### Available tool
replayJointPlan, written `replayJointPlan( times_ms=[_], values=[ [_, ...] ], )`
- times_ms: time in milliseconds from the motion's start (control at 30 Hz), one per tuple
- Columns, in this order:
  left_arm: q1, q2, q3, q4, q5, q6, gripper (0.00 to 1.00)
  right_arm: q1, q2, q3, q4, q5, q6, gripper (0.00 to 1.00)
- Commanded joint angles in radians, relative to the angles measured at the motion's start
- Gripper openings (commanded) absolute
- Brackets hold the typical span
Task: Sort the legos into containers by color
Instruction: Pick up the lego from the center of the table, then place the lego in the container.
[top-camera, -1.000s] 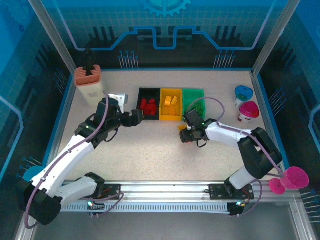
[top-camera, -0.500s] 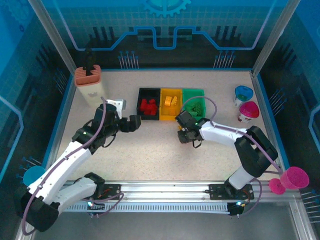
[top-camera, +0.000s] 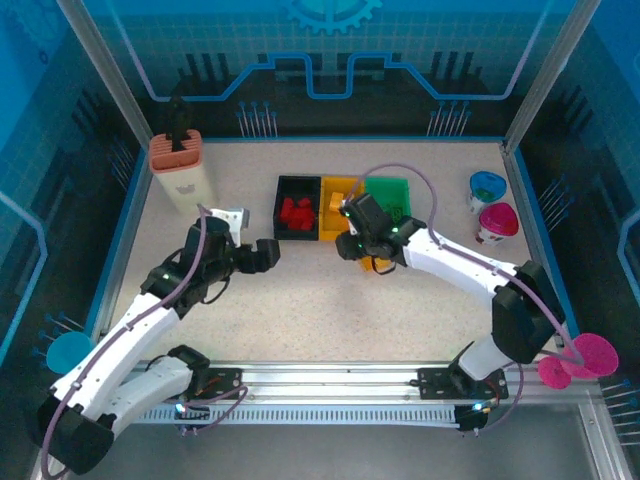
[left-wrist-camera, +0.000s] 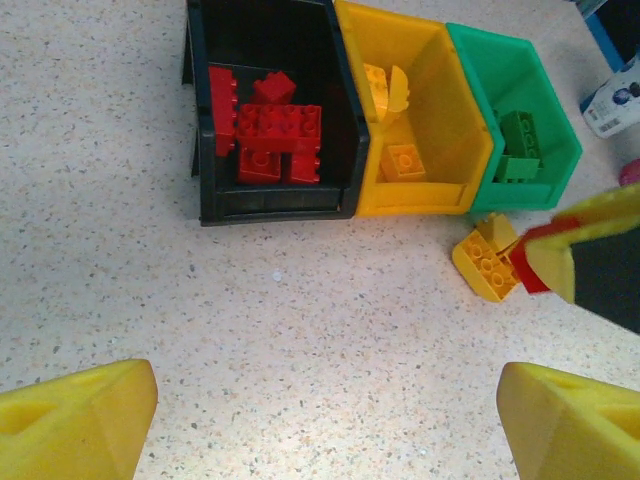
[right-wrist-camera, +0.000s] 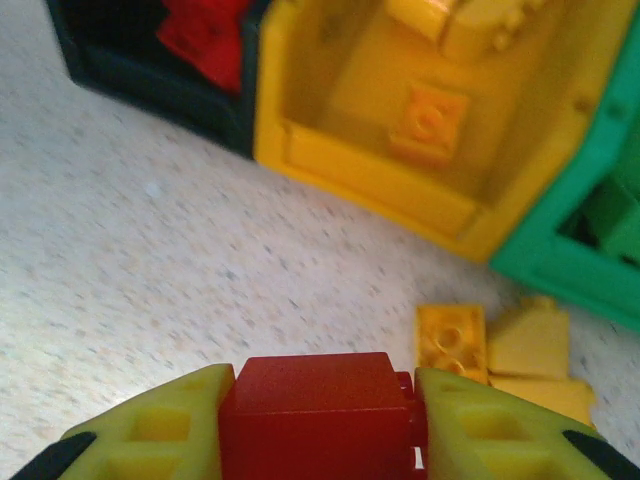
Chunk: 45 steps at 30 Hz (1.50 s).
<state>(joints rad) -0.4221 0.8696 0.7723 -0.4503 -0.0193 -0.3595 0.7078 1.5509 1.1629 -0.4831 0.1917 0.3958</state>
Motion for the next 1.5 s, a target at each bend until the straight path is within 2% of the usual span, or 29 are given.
replayJointPlan(
  times_ms=[0, 433, 833, 900, 933, 1033, 1067, 1233, 1467],
  values=[
    [-0.01, -0.034, -0.037, -0.012, 0.042, -0.044, 0.89, 0.013, 0.074, 0.109, -0.002, -0.066, -0.02, 0.28],
    [-0.064, -0.139, -0.192, 0.001, 0.056, -0.161, 0.88, 0.018, 0.444, 0.599, -0.125, -0.122, -0.054, 0.28],
    [-0.106, -0.205, -0.202, -0.026, 0.029, -0.182, 0.88, -0.017, 0.723, 1.011, -0.261, -0.096, -0.046, 0.3],
    [-0.111, -0.212, -0.205, -0.026, 0.028, -0.188, 0.88, -0.022, 0.748, 1.053, -0.275, -0.088, -0.038, 0.35],
    [-0.112, -0.213, -0.203, -0.025, 0.027, -0.189, 0.88, -0.025, 0.757, 1.067, -0.281, -0.082, -0.034, 0.43],
    [-0.118, -0.215, -0.194, -0.033, 0.027, -0.19, 0.88, -0.027, 0.743, 1.071, -0.292, -0.05, -0.017, 0.64],
    [-0.122, -0.214, -0.19, -0.037, 0.027, -0.187, 0.88, -0.025, 0.727, 1.055, -0.286, -0.048, -0.015, 0.66],
    [-0.127, -0.218, -0.18, -0.024, 0.03, -0.179, 0.88, -0.018, 0.562, 0.837, -0.176, -0.005, -0.025, 0.7],
    [-0.131, -0.187, -0.164, 0.002, 0.032, -0.169, 0.88, -0.023, 0.373, 0.595, -0.134, 0.023, -0.052, 0.7]
  ],
)
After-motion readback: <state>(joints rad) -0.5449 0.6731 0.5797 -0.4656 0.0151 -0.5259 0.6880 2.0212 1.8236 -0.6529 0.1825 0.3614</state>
